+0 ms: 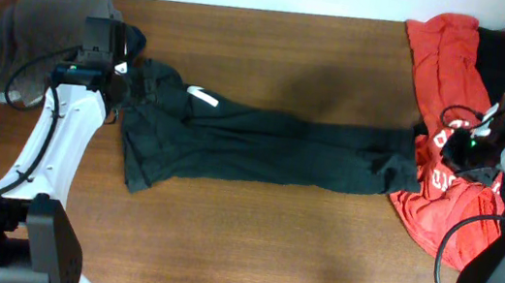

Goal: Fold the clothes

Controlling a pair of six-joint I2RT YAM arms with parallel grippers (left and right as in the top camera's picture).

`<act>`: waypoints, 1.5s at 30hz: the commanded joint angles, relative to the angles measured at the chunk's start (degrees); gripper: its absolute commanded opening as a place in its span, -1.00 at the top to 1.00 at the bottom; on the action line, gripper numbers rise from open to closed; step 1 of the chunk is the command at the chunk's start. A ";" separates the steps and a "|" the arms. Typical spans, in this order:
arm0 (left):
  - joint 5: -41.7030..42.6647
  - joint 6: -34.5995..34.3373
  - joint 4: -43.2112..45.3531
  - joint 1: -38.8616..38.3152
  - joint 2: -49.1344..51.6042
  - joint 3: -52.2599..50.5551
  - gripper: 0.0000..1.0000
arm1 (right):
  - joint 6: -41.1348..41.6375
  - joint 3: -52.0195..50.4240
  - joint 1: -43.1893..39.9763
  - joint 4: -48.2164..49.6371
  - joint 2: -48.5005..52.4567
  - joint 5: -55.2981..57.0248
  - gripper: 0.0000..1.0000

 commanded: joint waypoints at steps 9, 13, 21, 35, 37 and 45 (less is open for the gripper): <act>-0.35 1.22 -0.24 0.09 0.17 1.01 -0.98 | 0.31 -10.45 0.15 11.15 2.40 -6.23 0.92; -0.37 1.22 -0.24 0.09 0.17 1.01 -0.98 | 0.28 -10.60 0.15 14.16 5.79 -7.45 0.92; -0.42 1.22 -0.90 0.09 0.17 1.01 -0.99 | 0.72 -10.58 -0.66 17.33 10.84 -5.53 0.92; -0.42 1.42 -2.23 0.09 0.17 1.01 -0.99 | 1.14 -10.47 -15.10 21.40 11.56 -6.47 0.91; -0.44 1.42 -2.12 0.09 0.17 1.01 -0.98 | 1.11 -9.92 -15.65 21.40 11.56 -6.45 0.89; -0.44 1.42 -2.10 0.09 0.17 1.01 -0.98 | -1.95 1.14 -15.19 12.61 11.50 -21.46 0.37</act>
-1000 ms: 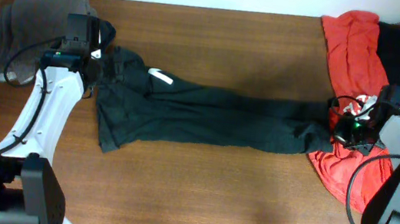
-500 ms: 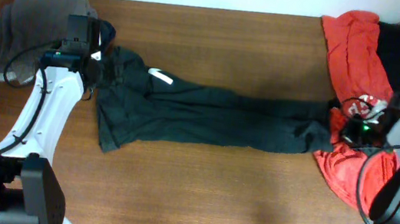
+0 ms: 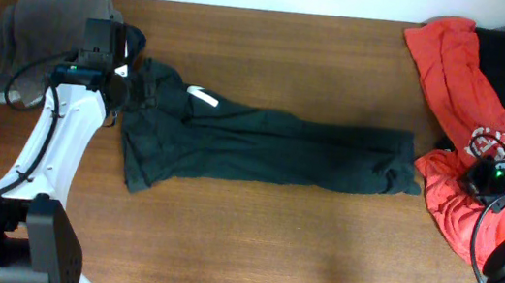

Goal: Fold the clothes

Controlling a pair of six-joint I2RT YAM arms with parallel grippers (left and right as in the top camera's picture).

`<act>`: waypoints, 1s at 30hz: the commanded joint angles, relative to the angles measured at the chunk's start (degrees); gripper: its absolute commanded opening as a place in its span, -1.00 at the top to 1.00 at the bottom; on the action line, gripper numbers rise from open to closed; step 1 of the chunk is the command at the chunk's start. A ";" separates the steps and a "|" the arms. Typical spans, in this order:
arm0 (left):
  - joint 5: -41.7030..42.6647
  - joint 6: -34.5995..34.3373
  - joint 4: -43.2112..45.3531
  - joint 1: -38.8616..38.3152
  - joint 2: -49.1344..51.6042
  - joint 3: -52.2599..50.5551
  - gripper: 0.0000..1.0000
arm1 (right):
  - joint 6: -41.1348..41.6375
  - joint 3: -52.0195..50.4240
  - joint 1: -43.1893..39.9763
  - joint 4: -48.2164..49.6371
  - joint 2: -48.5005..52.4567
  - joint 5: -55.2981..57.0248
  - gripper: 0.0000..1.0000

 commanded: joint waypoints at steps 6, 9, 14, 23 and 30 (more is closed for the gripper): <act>-0.42 0.76 -0.07 0.09 0.17 1.01 -0.98 | -9.20 20.50 1.84 -19.23 0.72 -16.46 -0.28; -0.42 0.74 -0.02 0.09 0.17 1.01 -0.99 | -15.76 23.23 5.09 -24.70 0.72 -16.35 -0.62; -0.44 0.96 -0.04 0.09 0.17 1.01 -0.98 | -17.27 21.64 12.33 -26.56 0.83 -9.46 -0.66; -0.42 0.96 -0.07 0.09 0.17 1.01 -0.99 | -1.07 13.07 22.21 -20.48 0.85 11.98 -0.40; -0.42 0.96 -0.15 0.09 0.17 1.01 -0.98 | 3.54 4.17 23.56 -12.09 0.85 13.35 -0.33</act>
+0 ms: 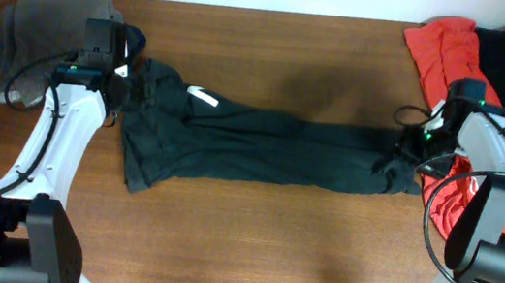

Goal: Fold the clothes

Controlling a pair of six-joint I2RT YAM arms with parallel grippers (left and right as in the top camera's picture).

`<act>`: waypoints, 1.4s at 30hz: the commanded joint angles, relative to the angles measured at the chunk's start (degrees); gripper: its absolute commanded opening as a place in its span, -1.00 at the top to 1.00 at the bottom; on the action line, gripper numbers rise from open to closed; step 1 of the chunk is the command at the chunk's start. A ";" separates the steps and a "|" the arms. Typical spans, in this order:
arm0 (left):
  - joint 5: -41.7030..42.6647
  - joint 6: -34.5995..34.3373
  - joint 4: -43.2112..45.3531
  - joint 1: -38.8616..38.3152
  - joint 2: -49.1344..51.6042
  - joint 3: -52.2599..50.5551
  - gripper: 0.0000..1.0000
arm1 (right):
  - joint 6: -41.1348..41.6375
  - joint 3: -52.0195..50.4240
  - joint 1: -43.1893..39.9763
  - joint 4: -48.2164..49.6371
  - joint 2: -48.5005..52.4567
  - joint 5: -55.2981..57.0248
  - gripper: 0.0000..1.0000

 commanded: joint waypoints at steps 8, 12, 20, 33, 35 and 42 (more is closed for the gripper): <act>-0.42 0.92 -0.20 0.09 0.17 0.98 -0.98 | 1.70 -10.01 0.17 7.19 0.00 -0.92 -0.31; -0.42 0.94 -0.20 0.09 0.17 1.01 -0.99 | 1.73 -10.25 0.17 8.24 0.00 -1.70 0.07; -0.44 0.94 -0.20 0.09 0.17 1.01 -0.99 | 1.70 -9.22 -0.09 7.30 -0.07 -3.56 0.92; -0.44 0.94 -0.20 0.09 0.17 0.98 -0.98 | -3.43 7.91 -9.42 -11.85 -4.55 -3.37 0.92; -0.42 0.92 -0.20 0.09 0.17 1.01 -0.98 | -4.81 9.88 -10.45 -13.97 -4.55 -3.74 0.92; -0.42 0.94 -0.20 0.09 0.17 1.01 -0.99 | -4.83 12.17 -6.58 -15.10 -4.76 -4.81 0.92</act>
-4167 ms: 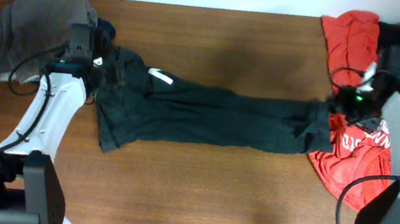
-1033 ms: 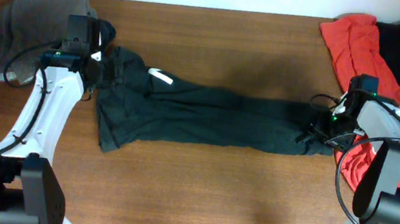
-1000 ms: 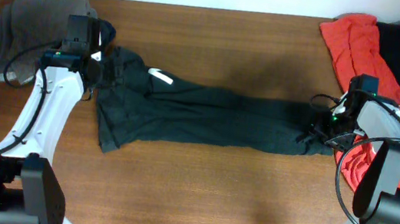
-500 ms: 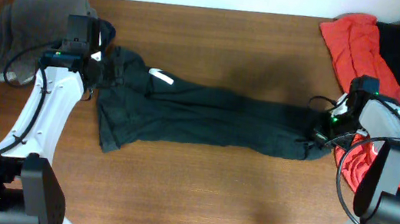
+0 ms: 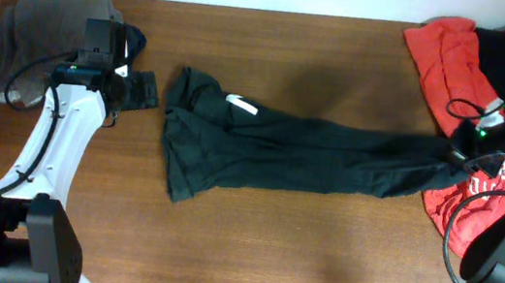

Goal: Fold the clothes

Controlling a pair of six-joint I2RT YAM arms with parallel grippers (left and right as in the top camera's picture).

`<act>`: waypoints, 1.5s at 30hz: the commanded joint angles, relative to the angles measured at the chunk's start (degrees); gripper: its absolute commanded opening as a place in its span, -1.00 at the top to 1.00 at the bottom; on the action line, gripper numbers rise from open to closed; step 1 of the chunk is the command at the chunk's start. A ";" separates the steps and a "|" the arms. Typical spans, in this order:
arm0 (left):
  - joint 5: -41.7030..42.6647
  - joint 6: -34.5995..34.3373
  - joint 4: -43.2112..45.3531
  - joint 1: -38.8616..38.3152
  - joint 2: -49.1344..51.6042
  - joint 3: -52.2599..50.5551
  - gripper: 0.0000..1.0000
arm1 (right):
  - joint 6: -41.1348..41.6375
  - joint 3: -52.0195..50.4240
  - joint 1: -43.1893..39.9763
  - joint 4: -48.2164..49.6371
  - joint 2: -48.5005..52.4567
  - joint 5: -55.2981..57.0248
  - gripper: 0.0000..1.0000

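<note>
Dark green trousers (image 5: pixel 299 157) lie stretched across the table. Their waist with a white label is at the left and the leg ends are at the right. My right gripper (image 5: pixel 458 152) sits at the leg ends and looks shut on them, at the edge of the red garment. A short gap of bare wood separates the waistband from my left gripper (image 5: pixel 145 89), which stands open and holds nothing.
A grey folded cloth (image 5: pixel 37 30) lies at the back left behind the left arm. A red garment (image 5: pixel 451 60) and a black one are heaped at the back right, with more red cloth (image 5: pixel 464 204) under the right arm.
The trousers have shifted to the right, so the waist now lies clear of my left gripper. My right gripper has moved right with the leg ends. The left arm stayed in place.
My left gripper stayed at the trousers' waist in all earlier moments. The right gripper was first over the red garment by the leg ends, then farther right near the table edge, then on the leg ends. Now the trousers lie further right.
</note>
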 commanded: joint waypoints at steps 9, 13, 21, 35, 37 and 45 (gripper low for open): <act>-0.42 0.74 0.07 0.09 0.17 0.98 -0.98 | -0.92 1.18 20.65 0.79 -1.40 -0.72 0.92; -0.42 0.74 0.33 0.09 0.17 0.98 -0.98 | -0.26 1.18 27.02 3.08 -1.29 0.52 0.81; -0.39 0.74 0.39 0.09 0.17 0.98 -0.99 | 3.02 1.16 36.35 8.09 1.99 1.33 0.74; -0.39 0.74 0.83 0.09 0.33 0.96 -0.98 | 1.01 4.22 41.88 6.64 2.49 -4.37 -0.19; -0.39 0.74 0.83 0.09 0.33 0.96 -0.98 | 1.68 5.16 41.16 6.16 2.38 -2.14 -0.18; 10.47 4.04 1.66 0.09 1.36 0.96 -0.99 | 2.71 4.68 40.57 4.37 3.69 2.05 0.25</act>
